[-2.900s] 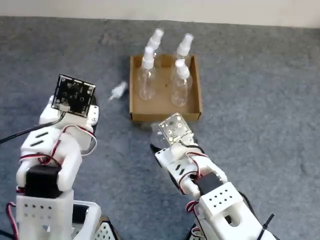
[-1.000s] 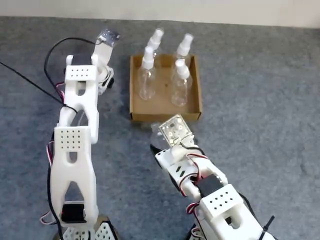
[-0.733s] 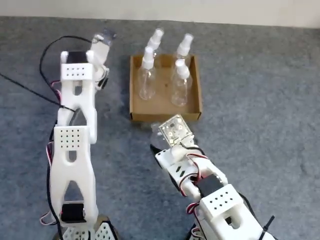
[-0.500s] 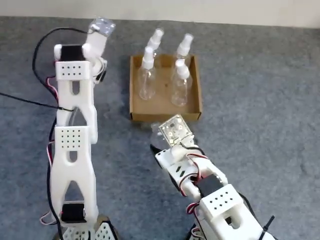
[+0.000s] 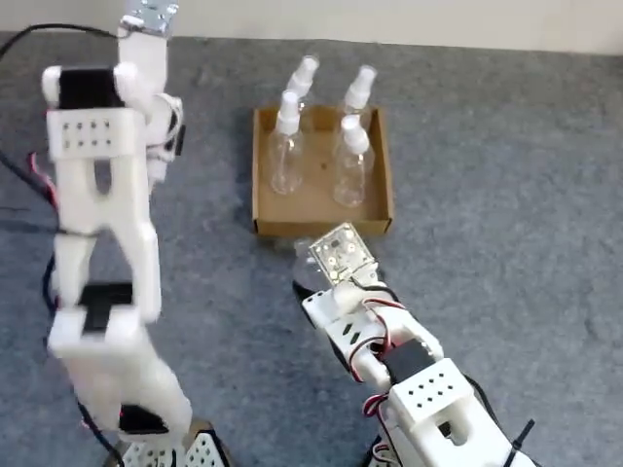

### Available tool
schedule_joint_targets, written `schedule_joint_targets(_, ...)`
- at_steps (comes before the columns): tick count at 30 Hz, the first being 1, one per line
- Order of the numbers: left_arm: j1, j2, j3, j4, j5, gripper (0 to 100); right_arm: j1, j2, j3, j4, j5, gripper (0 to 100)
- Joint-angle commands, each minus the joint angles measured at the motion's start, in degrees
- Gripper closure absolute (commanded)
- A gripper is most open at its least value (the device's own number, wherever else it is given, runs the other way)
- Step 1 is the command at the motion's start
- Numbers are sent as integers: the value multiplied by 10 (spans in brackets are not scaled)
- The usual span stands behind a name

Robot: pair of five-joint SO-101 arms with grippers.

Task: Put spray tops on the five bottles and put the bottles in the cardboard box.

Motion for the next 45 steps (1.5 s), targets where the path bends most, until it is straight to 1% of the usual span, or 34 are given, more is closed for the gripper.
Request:
schedule_joint_targets(1, 44, -246, 180, -32, 8, 997, -6, -2, -2, -6, -4, 995)
schedule_joint_targets(4, 53, -353, 286, -62, 8, 997, -7, -7, -2, -6, -4, 995)
schedule_joint_targets(6, 55, -413, 358, -89, 8, 997, -7, -36, -2, 1, -4, 995)
schedule_joint_targets(8, 55, -465, 422, -121, 15, 997, -9, -86, -2, 41, -4, 995)
schedule_joint_targets(11, 56, -539, 492, -164, 44, 997, -39, -179, 1, 92, -4, 995)
schedule_joint_targets(13, 65, -589, 524, -189, 60, 997, -70, -233, 22, 107, -4, 995)
schedule_joint_targets(17, 107, -688, 570, -223, 105, 997, -123, -300, 61, 106, -1, 995)
schedule_joint_targets(19, 123, -735, 584, -243, 134, 997, -136, -310, 68, 105, -1, 995)
schedule_joint_targets(24, 124, -855, 627, -305, 208, 997, -182, -313, 69, 89, -1, 995)
schedule_joint_targets(28, 124, -935, 678, -346, 239, 997, -198, -311, 73, 58, -1, 995)
schedule_joint_targets(33, 124, -958, 739, -397, 241, 997, -199, -313, 73, 58, -4, 995)
schedule_joint_targets(41, 124, -958, 742, -398, 241, 997, -199, -313, 73, 58, -4, 995)
schedule_joint_targets(45, 116, -958, 764, -402, 223, 996, -197, -313, 73, 59, -3, 995)
